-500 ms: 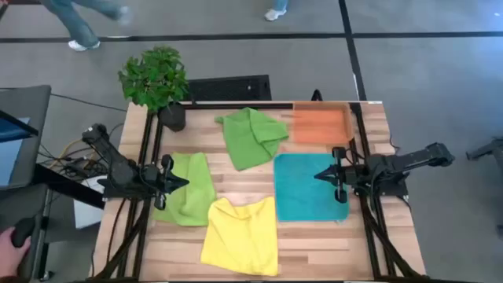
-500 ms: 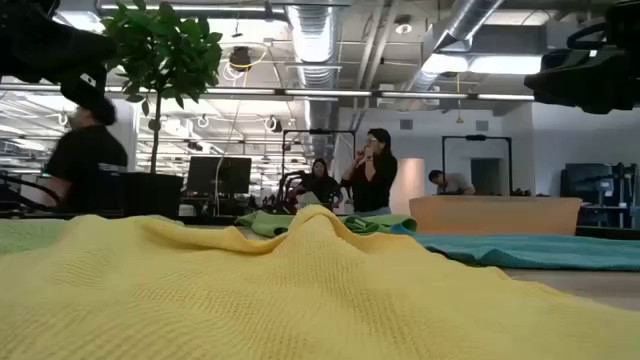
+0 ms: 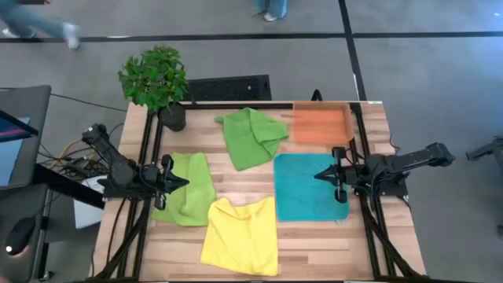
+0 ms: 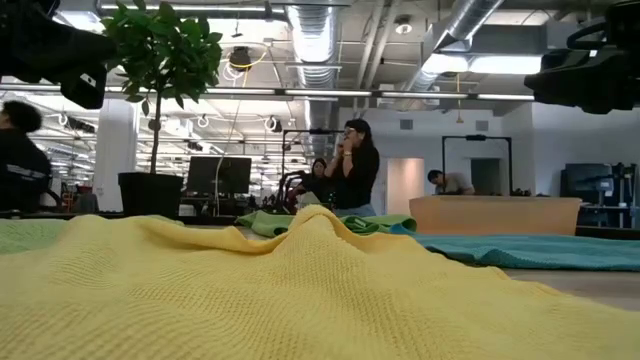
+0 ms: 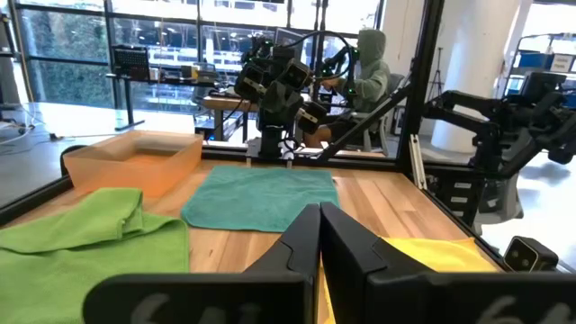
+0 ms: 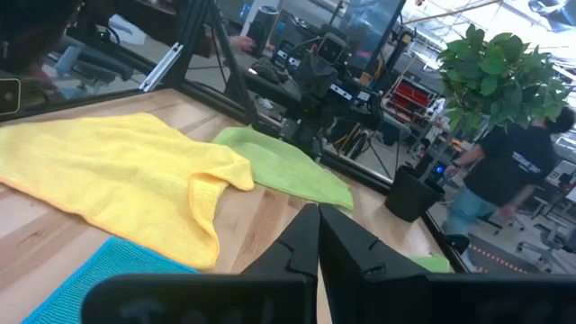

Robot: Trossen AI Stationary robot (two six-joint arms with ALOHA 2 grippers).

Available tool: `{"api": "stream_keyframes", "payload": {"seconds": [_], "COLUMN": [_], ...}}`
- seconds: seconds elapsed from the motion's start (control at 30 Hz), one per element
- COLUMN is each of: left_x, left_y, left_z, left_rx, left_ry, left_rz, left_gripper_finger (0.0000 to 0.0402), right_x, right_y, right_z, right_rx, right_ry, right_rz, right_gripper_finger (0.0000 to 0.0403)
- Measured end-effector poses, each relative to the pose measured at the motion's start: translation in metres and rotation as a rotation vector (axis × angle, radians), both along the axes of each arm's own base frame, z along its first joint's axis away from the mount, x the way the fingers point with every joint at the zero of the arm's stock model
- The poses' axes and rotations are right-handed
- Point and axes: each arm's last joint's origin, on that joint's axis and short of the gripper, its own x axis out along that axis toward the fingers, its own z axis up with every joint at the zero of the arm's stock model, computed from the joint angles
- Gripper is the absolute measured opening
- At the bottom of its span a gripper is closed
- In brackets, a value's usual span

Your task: Fold microfiber towels

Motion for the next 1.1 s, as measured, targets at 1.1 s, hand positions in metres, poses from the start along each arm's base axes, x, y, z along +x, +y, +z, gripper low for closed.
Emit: {"api": "stream_keyframes", "payload": {"seconds": [1.1], "left_x": [-0.005], "left_y": [0.007], "left_z": [0.03], "left_rx": [0.136], "left_ry": [-0.083], "left_rz": [0.101], "left_gripper_finger": [0.0], "right_x": [0.0], "right_y": [0.0], "right_z": [0.0], "right_rx": [0.0], "right_ry": [0.0], "right_rz": [0.0], "right_gripper_finger": [0.0033]}}
